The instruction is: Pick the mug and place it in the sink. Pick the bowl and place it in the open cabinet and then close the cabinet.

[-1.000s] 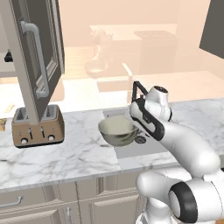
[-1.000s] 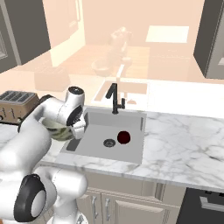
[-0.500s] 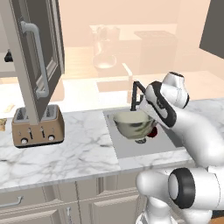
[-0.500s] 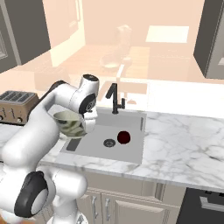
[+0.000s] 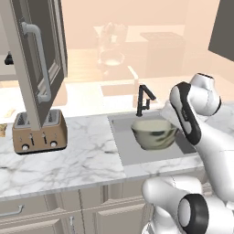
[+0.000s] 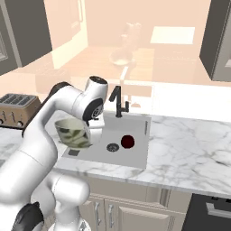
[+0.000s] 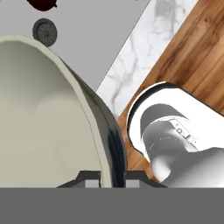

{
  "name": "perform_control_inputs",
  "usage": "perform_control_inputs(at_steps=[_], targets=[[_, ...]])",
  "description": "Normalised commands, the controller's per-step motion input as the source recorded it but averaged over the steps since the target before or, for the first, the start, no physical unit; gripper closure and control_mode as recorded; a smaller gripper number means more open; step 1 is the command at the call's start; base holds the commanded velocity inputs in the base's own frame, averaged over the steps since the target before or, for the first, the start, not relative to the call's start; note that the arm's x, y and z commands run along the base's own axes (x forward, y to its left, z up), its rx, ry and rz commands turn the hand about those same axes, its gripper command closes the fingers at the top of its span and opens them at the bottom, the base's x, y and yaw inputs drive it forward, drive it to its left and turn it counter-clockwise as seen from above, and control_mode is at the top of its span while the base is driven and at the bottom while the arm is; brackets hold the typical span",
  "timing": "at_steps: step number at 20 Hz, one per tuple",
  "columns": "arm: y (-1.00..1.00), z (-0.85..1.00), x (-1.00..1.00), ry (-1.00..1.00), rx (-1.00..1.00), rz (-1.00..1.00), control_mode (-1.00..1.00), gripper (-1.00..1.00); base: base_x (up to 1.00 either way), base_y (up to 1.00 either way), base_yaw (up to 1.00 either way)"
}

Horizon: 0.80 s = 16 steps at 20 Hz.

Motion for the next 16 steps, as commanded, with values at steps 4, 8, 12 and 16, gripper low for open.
perform_control_inputs(at_steps=[4, 8, 12, 16], targets=[[-0.06, 0.18, -0.39, -0.16, -0.06, 0.03, -1.00, 1.00, 0.00, 0.00, 0.00], [-0.15, 0.15, -0.27, -0.22, -0.03, 0.01, -1.00, 1.00, 0.00, 0.00, 0.00], [-0.12, 0.03, -0.07, -0.14, 0.00, 0.01, -1.00, 1.00, 0.00, 0.00, 0.00], [0.00, 0.00, 0.00, 0.00, 0.00, 0.00, -1.00, 1.00, 0.00, 0.00, 0.00]])
